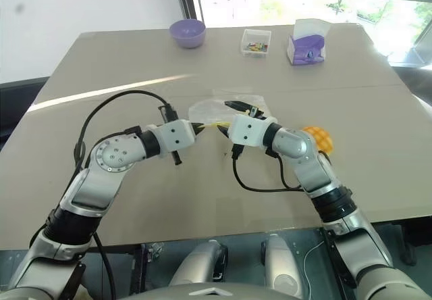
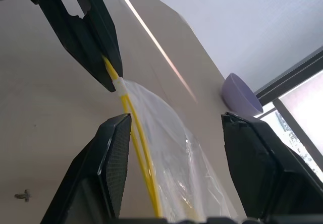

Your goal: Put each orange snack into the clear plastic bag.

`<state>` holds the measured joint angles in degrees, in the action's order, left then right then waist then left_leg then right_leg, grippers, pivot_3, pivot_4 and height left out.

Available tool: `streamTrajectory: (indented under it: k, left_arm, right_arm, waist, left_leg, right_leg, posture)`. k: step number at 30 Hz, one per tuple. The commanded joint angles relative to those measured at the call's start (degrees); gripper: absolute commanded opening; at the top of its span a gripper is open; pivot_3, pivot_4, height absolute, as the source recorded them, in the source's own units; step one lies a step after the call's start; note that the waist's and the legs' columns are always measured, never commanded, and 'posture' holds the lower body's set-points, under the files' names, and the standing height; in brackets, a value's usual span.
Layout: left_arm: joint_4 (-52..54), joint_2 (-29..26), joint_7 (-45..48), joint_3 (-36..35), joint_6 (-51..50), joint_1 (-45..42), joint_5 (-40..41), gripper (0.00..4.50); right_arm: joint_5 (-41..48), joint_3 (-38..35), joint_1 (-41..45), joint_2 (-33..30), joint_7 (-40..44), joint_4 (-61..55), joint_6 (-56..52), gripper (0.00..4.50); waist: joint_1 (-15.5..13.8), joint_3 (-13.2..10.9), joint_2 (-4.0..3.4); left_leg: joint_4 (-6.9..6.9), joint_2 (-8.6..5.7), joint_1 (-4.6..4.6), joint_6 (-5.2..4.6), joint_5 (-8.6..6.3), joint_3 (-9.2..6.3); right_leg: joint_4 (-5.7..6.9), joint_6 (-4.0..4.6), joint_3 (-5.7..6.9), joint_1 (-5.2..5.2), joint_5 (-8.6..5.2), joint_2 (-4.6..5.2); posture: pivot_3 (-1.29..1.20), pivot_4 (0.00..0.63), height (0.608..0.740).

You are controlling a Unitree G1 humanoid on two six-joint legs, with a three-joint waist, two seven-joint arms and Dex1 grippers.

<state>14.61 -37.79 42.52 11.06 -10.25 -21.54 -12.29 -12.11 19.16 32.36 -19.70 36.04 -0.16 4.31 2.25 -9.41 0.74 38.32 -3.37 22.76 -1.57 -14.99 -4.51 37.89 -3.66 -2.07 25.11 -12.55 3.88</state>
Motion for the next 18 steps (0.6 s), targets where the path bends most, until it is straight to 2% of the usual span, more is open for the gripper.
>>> streamTrajectory:
  k: [1,18]
  left_arm:
    - [1.0,-0.2,-0.6,-0.6,1.0,0.0,-0.3,0.0]
    - [1.2,-0.2,-0.8,-0.5,1.6,0.0,-0.3,0.0]
  right_arm:
    - [3.1,-1.8,0.8,0.8,0.7,-3.5,-0.7,3.02]
    - [0.9,-1.5,2.0,-0.6,0.2,-0.9,-1.3,3.02]
  waist:
    - [0.0,0.0,0.0]
    - [0.0,0.0,0.0]
  left_leg:
    - [0.0,0.0,0.0,0.0,0.0,0.0]
    - [0.0,0.0,0.0,-0.01,0.0,0.0]
  right_leg:
    - [0.0,0.0,0.0,0.0,0.0,0.0]
    - [0.0,0.0,0.0,0.0,0.0,0.0]
  posture:
    - [0.0,0.15,0.74]
    - [0.0,0.15,0.74]
